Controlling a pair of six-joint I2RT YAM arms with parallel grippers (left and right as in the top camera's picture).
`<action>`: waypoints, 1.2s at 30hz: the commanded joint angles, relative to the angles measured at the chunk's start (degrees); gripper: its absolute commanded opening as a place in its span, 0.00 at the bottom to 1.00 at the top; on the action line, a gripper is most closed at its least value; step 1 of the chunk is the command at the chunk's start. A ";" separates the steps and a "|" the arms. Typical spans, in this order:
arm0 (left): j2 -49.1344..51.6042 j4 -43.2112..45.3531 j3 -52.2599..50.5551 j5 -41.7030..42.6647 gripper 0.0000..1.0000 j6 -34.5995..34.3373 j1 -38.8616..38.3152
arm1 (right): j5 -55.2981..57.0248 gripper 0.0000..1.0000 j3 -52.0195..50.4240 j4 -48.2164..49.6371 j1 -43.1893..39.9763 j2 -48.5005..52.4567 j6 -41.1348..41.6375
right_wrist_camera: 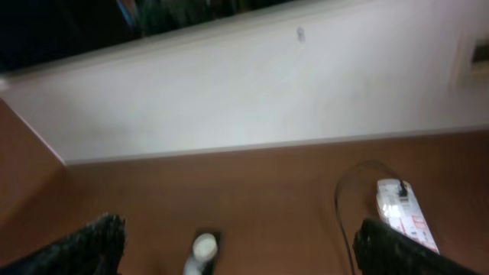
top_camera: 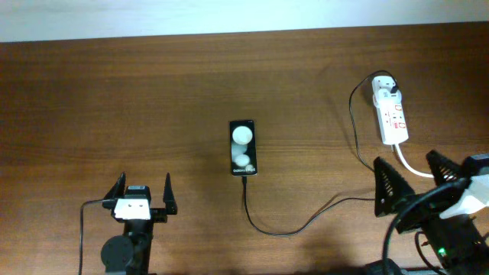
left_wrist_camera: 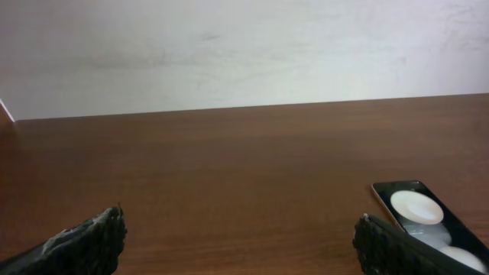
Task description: Plug charger to phone and switch on socket
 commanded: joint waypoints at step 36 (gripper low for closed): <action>-0.26 -0.26 -0.26 -0.37 0.99 0.92 0.07 | 7.32 0.99 -47.50 24.85 -9.57 -30.36 0.42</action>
